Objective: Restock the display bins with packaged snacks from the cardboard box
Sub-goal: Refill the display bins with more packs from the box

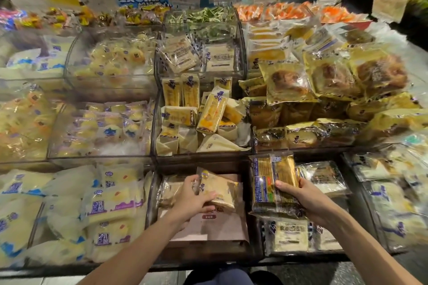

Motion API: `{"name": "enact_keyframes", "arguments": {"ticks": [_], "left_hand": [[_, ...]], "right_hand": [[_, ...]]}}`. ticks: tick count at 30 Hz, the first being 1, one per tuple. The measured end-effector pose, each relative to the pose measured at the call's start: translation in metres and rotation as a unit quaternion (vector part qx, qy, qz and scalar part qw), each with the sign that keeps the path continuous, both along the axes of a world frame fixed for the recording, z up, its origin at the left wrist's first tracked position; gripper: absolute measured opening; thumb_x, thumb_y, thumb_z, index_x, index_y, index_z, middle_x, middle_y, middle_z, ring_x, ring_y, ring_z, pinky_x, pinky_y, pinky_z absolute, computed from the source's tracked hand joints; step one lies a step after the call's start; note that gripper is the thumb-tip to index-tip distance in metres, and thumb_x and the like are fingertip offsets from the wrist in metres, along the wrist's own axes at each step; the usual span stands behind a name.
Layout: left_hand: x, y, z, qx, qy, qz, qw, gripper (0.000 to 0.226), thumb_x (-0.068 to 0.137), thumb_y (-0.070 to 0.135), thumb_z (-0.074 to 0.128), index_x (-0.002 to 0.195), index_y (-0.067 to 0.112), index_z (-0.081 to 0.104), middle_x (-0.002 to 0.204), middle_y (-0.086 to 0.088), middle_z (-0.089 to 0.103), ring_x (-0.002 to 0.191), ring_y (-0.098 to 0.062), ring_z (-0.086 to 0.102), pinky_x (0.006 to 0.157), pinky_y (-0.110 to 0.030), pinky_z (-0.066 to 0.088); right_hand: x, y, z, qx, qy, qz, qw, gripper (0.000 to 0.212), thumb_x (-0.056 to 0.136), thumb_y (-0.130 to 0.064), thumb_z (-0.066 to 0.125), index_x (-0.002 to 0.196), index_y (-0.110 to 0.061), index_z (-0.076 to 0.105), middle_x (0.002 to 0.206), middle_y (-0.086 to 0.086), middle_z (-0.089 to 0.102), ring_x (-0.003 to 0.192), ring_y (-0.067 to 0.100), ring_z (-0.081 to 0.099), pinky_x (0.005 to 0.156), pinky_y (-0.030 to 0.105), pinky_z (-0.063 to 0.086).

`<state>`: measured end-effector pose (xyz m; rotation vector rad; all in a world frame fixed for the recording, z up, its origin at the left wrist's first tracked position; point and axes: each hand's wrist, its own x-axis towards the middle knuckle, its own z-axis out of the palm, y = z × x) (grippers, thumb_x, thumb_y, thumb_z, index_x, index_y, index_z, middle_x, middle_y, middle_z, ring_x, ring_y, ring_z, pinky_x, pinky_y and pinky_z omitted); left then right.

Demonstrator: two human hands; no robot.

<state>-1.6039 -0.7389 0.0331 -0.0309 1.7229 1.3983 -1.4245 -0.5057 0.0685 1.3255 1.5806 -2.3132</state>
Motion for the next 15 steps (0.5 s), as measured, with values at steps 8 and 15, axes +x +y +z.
{"name": "enact_keyframes", "arguments": {"ticks": [8,15], "left_hand": [[0.014,0.008,-0.037,-0.323,0.457,-0.329,0.761,0.064,0.091,0.059,0.056,0.147,0.033,0.038,0.135,-0.006,0.046,0.115,-0.021,0.053,0.092,-0.034,0.051],[0.004,0.018,-0.047,-0.391,0.545,-0.398,0.626,0.067,0.095,0.054,0.051,0.147,0.013,0.038,0.145,-0.014,0.037,0.128,-0.028,0.040,0.101,-0.038,0.043]], "right_hand": [[0.002,0.003,-0.002,0.004,-0.013,0.012,1.000,0.059,0.075,-0.018,0.078,0.124,0.002,0.053,0.106,0.023,0.073,0.099,0.038,0.072,0.088,0.048,0.056],[0.000,-0.001,-0.002,0.011,-0.020,0.024,0.999,0.055,0.075,-0.020,0.078,0.120,0.003,0.055,0.106,0.023,0.073,0.102,0.039,0.070,0.097,0.054,0.053]]}}
